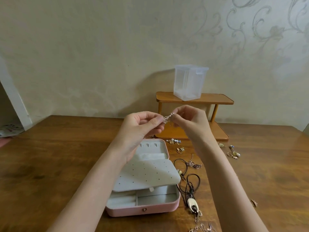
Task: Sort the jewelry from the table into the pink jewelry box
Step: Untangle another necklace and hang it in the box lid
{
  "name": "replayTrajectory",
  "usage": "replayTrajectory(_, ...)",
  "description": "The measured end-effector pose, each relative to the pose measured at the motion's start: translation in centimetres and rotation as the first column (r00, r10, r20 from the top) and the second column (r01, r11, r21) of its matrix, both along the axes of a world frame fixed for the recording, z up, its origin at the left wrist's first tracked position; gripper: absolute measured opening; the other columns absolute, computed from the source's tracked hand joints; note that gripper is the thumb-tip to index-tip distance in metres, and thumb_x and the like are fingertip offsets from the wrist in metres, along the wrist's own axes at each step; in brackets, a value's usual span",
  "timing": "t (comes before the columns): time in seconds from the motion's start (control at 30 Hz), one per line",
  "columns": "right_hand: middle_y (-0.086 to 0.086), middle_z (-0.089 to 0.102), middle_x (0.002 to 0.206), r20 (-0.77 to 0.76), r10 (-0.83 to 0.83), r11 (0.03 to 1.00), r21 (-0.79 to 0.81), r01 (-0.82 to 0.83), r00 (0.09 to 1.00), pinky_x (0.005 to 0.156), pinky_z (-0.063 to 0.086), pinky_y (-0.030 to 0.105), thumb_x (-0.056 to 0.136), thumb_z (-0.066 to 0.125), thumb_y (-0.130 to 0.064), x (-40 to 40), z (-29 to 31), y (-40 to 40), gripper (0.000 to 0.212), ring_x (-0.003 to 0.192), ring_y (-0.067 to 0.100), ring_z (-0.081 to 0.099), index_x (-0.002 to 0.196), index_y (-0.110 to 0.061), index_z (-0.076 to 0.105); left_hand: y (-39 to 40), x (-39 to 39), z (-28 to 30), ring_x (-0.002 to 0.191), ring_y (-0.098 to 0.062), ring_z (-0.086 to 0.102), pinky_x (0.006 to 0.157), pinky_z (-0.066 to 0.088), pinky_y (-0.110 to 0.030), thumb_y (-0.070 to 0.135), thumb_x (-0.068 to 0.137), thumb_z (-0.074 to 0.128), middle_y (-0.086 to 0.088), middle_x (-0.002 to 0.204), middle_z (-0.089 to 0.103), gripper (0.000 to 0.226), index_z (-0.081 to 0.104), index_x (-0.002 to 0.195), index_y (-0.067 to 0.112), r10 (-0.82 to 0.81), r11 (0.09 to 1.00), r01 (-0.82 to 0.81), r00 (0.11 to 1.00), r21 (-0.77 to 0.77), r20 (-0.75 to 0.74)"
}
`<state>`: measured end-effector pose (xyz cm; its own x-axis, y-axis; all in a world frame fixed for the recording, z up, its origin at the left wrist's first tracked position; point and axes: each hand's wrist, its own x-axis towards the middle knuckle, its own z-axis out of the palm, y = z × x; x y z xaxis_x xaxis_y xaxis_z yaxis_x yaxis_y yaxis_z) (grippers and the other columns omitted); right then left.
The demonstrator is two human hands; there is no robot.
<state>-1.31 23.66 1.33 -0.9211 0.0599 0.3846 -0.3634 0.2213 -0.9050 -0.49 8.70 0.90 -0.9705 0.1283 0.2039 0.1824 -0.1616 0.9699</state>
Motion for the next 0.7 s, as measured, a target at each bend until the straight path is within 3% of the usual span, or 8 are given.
replayTrajectory(0.07, 0.002, 0.065, 0.070, 0.054, 0.077, 0.996, -0.038, -0.075, 0.996, 0.067, 0.050, 0.019, 0.084, 0.064, -0.009, 0.0, 0.3, 0.4, 0.008, 0.067, 0.010, 0.058, 0.077, -0.011, 0.066, -0.4, -0.5, -0.1, 0.057, -0.006, 0.062, 0.057, 0.052, -0.014, 0.011, 0.082, 0.065, 0.002, 0.062, 0.067, 0.004, 0.067, 0.081, 0.009, 0.095, 0.989, -0.103, 0.992, -0.105, -0.080)
replayTrajectory(0.13, 0.002, 0.061, 0.066, 0.108, 0.211, 0.964, -0.185, -0.189, 0.971, 0.067, 0.050, 0.020, 0.085, 0.062, -0.009, 0.2, 0.6, 0.8, 0.009, 0.066, 0.009, 0.056, 0.077, -0.009, 0.066, -0.6, -0.6, -0.2, 0.053, -0.006, 0.061, 0.053, 0.050, -0.015, 0.009, 0.083, 0.064, 0.003, 0.059, 0.066, 0.005, 0.066, 0.078, 0.009, 0.142, 0.973, -0.164, 0.980, -0.163, -0.140)
replayTrajectory(0.23, 0.004, 0.054, 0.067, 0.142, 0.343, 0.914, -0.277, -0.296, 0.928, 0.063, 0.045, 0.019, 0.085, 0.061, -0.008, 0.5, 0.8, 0.9, 0.010, 0.063, 0.010, 0.049, 0.075, -0.008, 0.064, -0.5, -0.2, 0.0, 0.060, -0.008, 0.066, 0.057, 0.052, -0.016, 0.005, 0.083, 0.063, 0.001, 0.064, 0.069, 0.005, 0.065, 0.080, 0.008, 0.102, 0.983, -0.121, 0.985, -0.138, -0.139)
replayTrajectory(0.37, -0.002, 0.066, 0.077, 0.178, 0.264, 0.964, -0.080, -0.253, 0.948, 0.072, 0.048, 0.022, 0.082, 0.066, -0.015, 0.8, 1.1, 1.2, 0.003, 0.078, 0.010, 0.059, 0.082, -0.014, 0.068, -0.5, 0.0, 0.3, 0.069, -0.011, 0.068, 0.068, 0.057, -0.022, 0.001, 0.080, 0.066, -0.001, 0.072, 0.072, 0.008, 0.065, 0.084, 0.008, 0.062, 0.993, -0.072, 0.992, -0.098, -0.108)
replayTrajectory(0.47, -0.005, 0.072, 0.090, 0.127, 0.211, 0.977, -0.045, -0.206, 0.969, 0.073, 0.049, 0.022, 0.083, 0.065, -0.020, 0.8, 1.1, 1.2, 0.011, 0.089, 0.009, 0.063, 0.091, -0.023, 0.072, -0.5, 0.0, 0.3, 0.069, -0.011, 0.068, 0.065, 0.054, -0.017, -0.003, 0.082, 0.064, -0.003, 0.074, 0.072, 0.012, 0.067, 0.087, 0.008, 0.062, 0.992, -0.074, 0.992, -0.099, -0.111)
replayTrajectory(0.6, -0.001, 0.073, 0.077, 0.049, 0.162, 0.985, 0.050, -0.164, 0.986, 0.064, 0.050, 0.013, 0.080, 0.068, -0.017, 0.9, 0.9, 0.3, 0.007, 0.069, 0.002, 0.063, 0.084, -0.019, 0.073, -0.4, -0.1, 0.2, 0.072, -0.013, 0.070, 0.069, 0.056, -0.020, -0.001, 0.082, 0.064, -0.009, 0.081, 0.072, 0.012, 0.068, 0.088, 0.010, 0.117, 0.973, -0.144, 0.982, -0.178, -0.151)
replayTrajectory(0.7, 0.002, 0.071, 0.072, 0.033, 0.130, 0.984, 0.118, -0.133, 0.991, 0.058, 0.047, 0.011, 0.076, 0.072, -0.013, 0.7, 0.6, 0.0, 0.006, 0.059, 0.000, 0.061, 0.082, -0.016, 0.073, -0.3, -0.1, 0.1, 0.071, -0.014, 0.071, 0.070, 0.057, -0.024, 0.002, 0.082, 0.066, -0.005, 0.079, 0.073, 0.012, 0.068, 0.084, 0.014, 0.174, 0.933, -0.235, 0.958, -0.273, -0.230)
